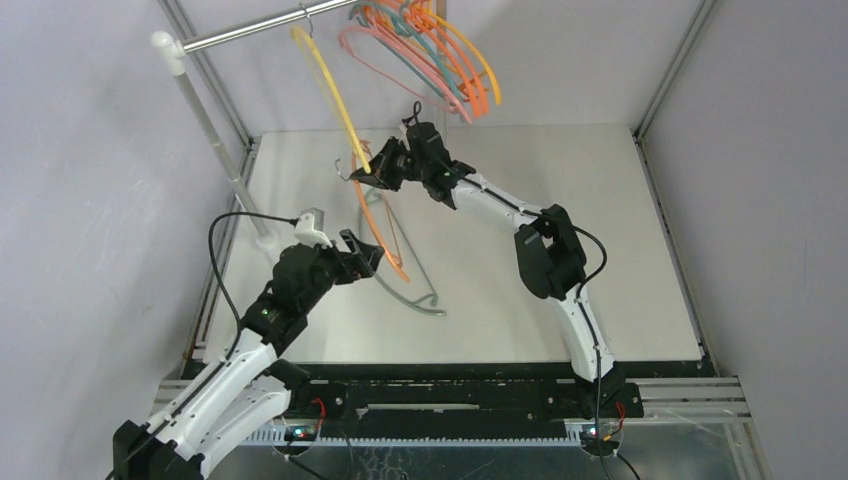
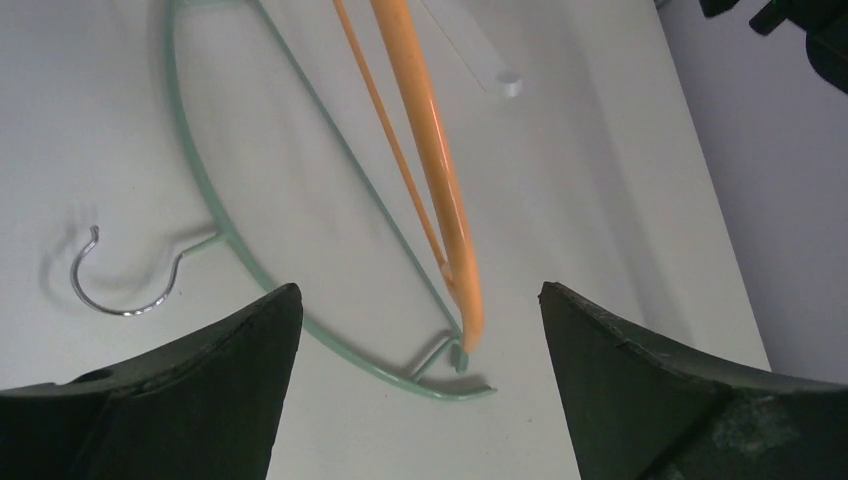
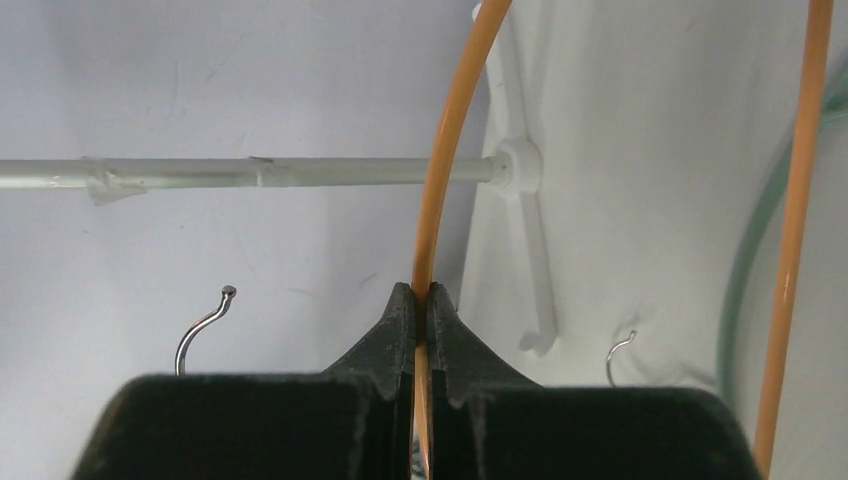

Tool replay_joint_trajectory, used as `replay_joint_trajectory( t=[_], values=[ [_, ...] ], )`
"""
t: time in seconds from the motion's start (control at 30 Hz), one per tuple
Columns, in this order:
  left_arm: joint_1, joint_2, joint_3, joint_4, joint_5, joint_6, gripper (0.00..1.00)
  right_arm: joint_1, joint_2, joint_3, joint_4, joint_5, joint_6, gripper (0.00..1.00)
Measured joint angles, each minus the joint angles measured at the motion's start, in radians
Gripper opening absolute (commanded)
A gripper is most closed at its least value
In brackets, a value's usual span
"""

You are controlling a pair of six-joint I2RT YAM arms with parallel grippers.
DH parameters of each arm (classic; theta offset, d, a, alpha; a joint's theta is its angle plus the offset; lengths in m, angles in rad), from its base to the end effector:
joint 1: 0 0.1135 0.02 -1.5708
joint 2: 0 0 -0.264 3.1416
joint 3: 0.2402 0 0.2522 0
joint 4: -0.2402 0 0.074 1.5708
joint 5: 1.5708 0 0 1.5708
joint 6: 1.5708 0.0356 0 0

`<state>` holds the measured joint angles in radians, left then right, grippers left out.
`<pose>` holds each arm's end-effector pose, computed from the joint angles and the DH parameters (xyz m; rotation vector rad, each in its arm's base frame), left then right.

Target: Organize the hangers

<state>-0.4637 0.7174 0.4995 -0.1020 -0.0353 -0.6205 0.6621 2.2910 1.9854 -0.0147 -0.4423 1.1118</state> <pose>0.1591 -0.0781 0.2582 -0.1777 1.9448 -0.6981 0.4217 0.3480 0.2620 0.1415 2.2086 1.5326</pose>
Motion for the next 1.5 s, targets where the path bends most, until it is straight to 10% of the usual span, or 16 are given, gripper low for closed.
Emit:
replay_joint_trajectory(
  t=[0.47,1.17,1.5],
  values=[
    [-0.108,0.09,0.0,0.023,-0.226,-0.001,0.94,-0.003,-0.093,-0.155,0.109,-0.14,0.189,0.0],
    [-0.137,-0.256,0.0,-0.214,-0.216,-0.088,0.92,-0.006,-0.111,-0.189,0.1,-0.13,0.148,0.0],
    [-0.137,-0.094,0.014,-0.161,-0.18,-0.095,0.93,0.026,-0.11,-0.123,-0.006,-0.108,0.081,0.0]
  ],
)
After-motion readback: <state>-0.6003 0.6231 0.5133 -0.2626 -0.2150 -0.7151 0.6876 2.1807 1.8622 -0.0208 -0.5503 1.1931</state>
